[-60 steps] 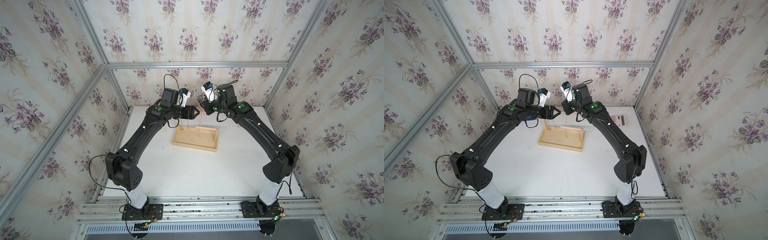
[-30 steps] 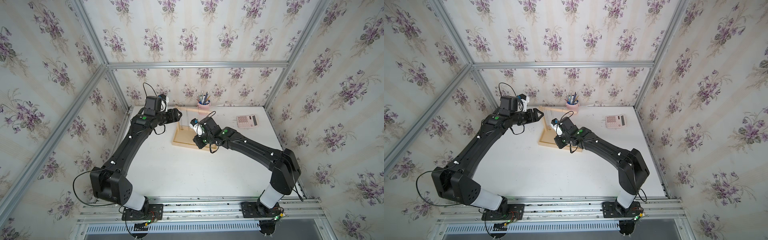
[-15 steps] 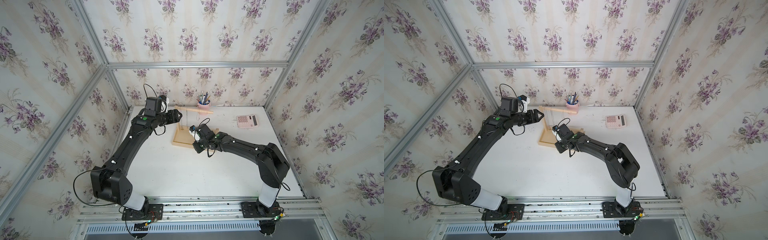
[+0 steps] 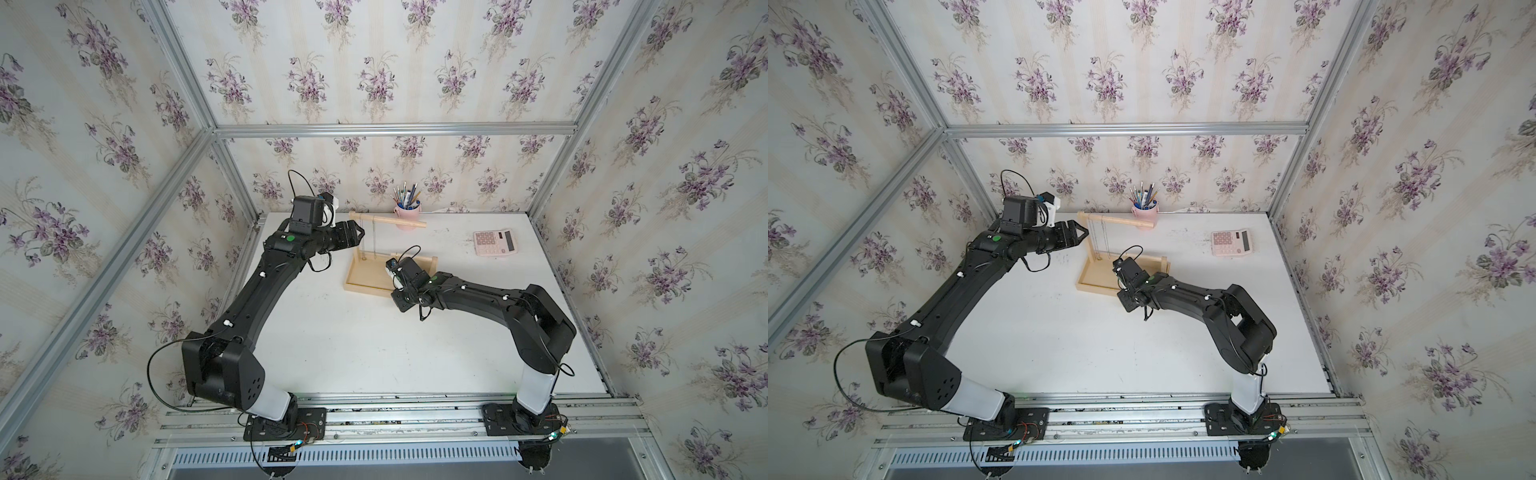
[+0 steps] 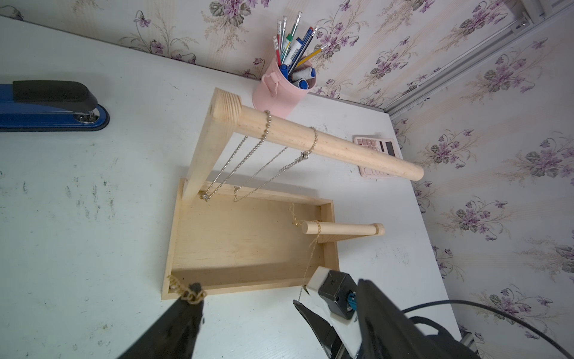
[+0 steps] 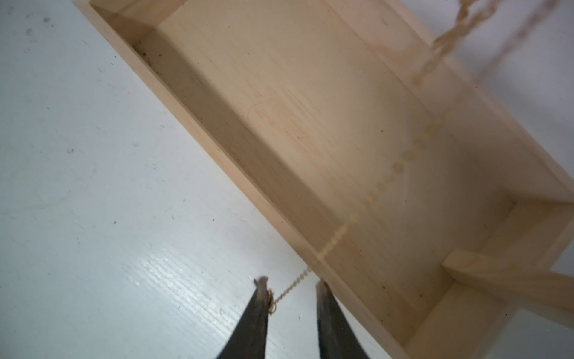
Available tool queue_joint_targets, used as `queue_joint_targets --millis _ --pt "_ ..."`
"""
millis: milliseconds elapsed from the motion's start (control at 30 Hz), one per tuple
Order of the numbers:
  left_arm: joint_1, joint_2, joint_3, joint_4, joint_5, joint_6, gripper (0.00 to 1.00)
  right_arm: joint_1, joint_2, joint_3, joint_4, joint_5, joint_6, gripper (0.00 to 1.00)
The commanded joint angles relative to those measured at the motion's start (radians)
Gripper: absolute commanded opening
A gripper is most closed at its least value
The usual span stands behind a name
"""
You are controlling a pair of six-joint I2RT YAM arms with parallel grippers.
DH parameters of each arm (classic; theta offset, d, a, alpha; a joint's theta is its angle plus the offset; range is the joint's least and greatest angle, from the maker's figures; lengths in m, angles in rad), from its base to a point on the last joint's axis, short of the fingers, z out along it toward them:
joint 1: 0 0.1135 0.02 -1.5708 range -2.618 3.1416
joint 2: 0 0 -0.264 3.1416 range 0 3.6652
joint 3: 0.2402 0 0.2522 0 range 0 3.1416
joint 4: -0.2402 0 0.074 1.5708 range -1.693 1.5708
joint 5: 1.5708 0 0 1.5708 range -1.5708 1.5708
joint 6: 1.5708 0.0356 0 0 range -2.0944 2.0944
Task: Hang the necklace on the jewelry display stand
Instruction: Adjust the necklace.
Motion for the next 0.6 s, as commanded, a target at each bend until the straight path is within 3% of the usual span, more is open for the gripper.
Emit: queue_joint_targets --millis 0,167,567 --pt "0.001 0.0 -0.004 0.02 0.011 0.011 0.81 -0.002 -0.044 -0.054 0.077 0.07 0.035 0.31" --pt "0.001 0.006 -0.007 0.017 0.017 0.011 0.83 -0.002 -0.1 -0.152 0.157 0.124 0.063 0.33" --pt "0.001 0.003 -0.012 0.024 0.03 0.018 0.88 -0.002 -0.154 -0.27 0.235 0.058 0.124 0.36"
